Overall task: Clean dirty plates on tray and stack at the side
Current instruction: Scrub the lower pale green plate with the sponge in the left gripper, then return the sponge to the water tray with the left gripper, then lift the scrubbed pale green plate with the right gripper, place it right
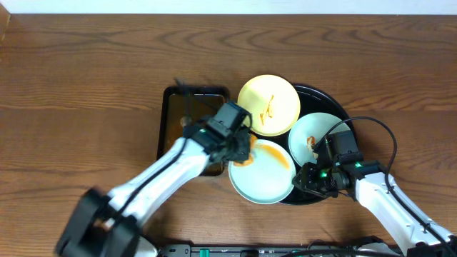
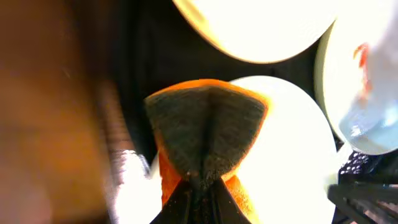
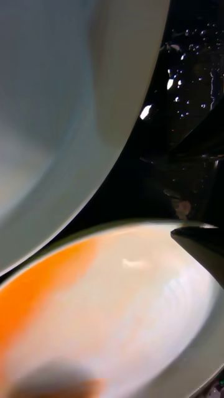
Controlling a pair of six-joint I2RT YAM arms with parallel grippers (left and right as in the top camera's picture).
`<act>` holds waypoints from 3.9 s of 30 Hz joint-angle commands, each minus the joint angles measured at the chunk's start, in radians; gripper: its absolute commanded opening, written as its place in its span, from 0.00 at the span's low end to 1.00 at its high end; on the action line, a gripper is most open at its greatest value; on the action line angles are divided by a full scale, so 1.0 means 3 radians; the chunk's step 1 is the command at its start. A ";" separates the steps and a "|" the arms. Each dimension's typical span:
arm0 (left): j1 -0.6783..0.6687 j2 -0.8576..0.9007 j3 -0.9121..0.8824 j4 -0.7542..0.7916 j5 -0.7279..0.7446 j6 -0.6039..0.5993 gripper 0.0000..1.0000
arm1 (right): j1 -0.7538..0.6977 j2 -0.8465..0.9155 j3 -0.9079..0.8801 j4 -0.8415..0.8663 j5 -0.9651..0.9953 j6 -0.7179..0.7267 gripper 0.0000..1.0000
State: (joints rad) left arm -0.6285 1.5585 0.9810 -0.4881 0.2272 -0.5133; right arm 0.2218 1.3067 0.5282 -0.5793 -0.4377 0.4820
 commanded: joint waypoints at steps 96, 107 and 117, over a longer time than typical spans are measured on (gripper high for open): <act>0.1038 -0.0381 -0.0041 -0.0348 -0.0661 0.0476 0.08 | 0.1723 -0.0106 0.1422 0.0219 0.4517 -0.2548 0.01; 0.1038 -0.0381 -0.0041 -0.0347 -0.0660 0.0476 0.08 | 0.1868 0.0003 0.1422 0.0559 0.4813 -0.2660 0.01; 0.1038 -0.0381 -0.0041 -0.0352 -0.0660 0.0476 0.08 | 0.0918 0.0003 0.1422 0.0376 0.4077 -0.1325 0.01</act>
State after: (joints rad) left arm -0.3191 1.4391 0.9764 -0.5949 0.0452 -0.3870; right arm 0.6140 1.3083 0.9348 -0.4633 0.8993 -0.1051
